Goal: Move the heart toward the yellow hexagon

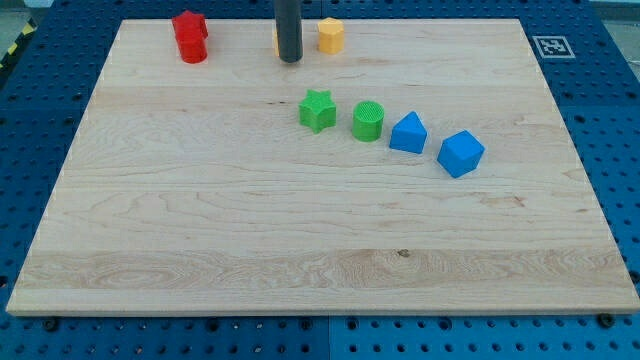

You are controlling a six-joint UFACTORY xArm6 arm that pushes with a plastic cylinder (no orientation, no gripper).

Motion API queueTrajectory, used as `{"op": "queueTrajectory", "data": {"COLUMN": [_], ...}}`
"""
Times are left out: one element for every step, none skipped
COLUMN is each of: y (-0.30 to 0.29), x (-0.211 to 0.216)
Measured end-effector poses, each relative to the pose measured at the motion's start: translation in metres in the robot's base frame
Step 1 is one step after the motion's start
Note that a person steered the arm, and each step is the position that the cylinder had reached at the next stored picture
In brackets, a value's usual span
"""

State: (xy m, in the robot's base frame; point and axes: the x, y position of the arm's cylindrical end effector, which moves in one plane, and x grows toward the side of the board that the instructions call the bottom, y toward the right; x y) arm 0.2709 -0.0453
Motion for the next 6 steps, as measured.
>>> {"op": "queueTrajectory", "data": {"y": [-0.005, -0.031, -0.042, -0.042, -0.042, -0.041], "x": [0.000, 0.000, -0.002, -0.020, -0.033, -0.033]}}
